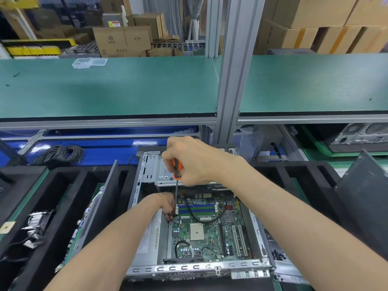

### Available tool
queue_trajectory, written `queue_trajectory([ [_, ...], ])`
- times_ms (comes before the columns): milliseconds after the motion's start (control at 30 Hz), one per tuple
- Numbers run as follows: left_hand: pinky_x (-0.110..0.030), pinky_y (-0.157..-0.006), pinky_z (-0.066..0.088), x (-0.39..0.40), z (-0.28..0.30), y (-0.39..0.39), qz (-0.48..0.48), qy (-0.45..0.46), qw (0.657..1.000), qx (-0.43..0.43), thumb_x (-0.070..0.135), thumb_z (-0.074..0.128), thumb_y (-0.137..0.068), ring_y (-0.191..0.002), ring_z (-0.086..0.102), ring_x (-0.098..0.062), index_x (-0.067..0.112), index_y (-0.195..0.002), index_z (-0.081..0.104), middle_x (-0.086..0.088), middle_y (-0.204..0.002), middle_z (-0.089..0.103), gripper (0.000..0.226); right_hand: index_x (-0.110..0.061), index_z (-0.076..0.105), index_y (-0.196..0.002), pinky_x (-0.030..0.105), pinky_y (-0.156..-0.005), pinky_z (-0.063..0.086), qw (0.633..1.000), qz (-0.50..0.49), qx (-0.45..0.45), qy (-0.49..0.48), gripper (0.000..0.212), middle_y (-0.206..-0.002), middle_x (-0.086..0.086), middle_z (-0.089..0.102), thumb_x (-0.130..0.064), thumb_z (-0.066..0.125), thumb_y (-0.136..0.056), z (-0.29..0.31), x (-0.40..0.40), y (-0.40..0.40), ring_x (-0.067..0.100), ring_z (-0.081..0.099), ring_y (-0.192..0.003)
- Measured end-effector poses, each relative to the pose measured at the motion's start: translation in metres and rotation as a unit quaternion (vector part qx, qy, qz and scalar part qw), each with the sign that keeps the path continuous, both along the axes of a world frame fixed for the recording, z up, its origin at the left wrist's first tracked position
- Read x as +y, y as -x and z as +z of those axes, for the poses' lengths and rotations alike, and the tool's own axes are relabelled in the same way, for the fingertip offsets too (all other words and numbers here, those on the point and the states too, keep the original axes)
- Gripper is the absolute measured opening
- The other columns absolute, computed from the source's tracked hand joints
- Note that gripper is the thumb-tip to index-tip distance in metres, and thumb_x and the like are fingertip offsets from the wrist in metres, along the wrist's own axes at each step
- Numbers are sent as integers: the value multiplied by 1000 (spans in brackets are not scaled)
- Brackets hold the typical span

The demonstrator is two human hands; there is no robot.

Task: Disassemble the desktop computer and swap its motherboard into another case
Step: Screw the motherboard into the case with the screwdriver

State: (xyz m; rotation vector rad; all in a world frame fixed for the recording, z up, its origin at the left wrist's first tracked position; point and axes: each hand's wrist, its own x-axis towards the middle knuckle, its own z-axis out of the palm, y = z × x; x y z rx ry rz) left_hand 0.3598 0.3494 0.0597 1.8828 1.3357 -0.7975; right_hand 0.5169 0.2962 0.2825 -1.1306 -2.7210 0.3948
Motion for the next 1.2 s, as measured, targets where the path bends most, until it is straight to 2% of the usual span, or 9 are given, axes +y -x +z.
queue_trajectory([
  [100,-27,-100,48,2,-3,0,-25,-7,1000,2,5,66,-94,-108,64,-18,-6,-120,66,-13,-123,69,29,-17,58,-104,32,-50,27,995,-61,-32,-73,26,-75,-2,37,-39,64,-91,-6,1,3,28,48,-72],
  [200,-23,-82,44,2,-2,1,15,-15,1000,-13,4,67,-92,-90,53,-14,-10,-115,67,-18,-115,70,27,-16,61,-93,33,-58,37,998,-25,-22,-56,5,-77,-1,52,-19,64,-90,-5,2,4,24,52,-78],
  [333,-19,-63,55,-1,8,0,84,-26,996,1,11,72,-88,-73,65,-11,6,-113,72,-8,-113,74,26,-25,62,-74,30,-64,44,1000,16,10,4,27,-82,-5,63,1,67,-72,-2,1,0,9,49,-71],
  [467,-31,-87,57,-3,8,0,110,-6,994,-10,8,69,-90,-92,69,-17,1,-119,69,-12,-118,72,30,-23,62,-75,27,-61,38,999,8,37,-18,23,-79,-7,60,-2,69,-68,-8,1,-3,1,44,-66],
  [567,-28,-89,54,-6,9,-3,100,3,995,-9,10,65,-94,-111,68,-22,2,-122,68,-12,-123,70,29,-20,65,-77,27,-60,39,998,3,56,-28,19,-78,-6,60,-5,69,-66,-11,1,-7,0,45,-64],
  [700,-37,-113,33,-7,8,-6,66,43,997,-19,6,51,-103,-135,46,-34,-13,-137,48,-24,-144,51,40,-16,66,-78,24,-57,36,997,-7,63,-39,20,-75,-5,58,-4,64,-63,-10,2,-11,8,47,-64],
  [867,-29,-98,47,-8,17,-10,16,15,1000,18,9,65,-95,-110,63,-21,-6,-129,61,-17,-131,65,37,-16,65,-81,26,-59,38,997,-24,69,-26,21,-77,-3,60,-4,64,-64,-13,2,-16,10,51,-66],
  [1100,-31,-74,45,1,19,-13,11,-41,998,38,34,81,-82,-88,55,-20,1,-108,68,-8,-104,67,44,-17,63,-83,22,-57,30,997,-48,65,-20,21,-76,-4,59,-5,63,-65,-18,2,-24,11,50,-69],
  [1200,-34,-80,52,0,17,-15,25,-34,999,25,31,83,-81,-87,63,-23,-3,-114,61,-6,-96,68,52,-17,62,-84,27,-61,39,996,-54,67,-21,22,-77,-3,60,-6,63,-65,-19,1,-28,16,54,-72],
])
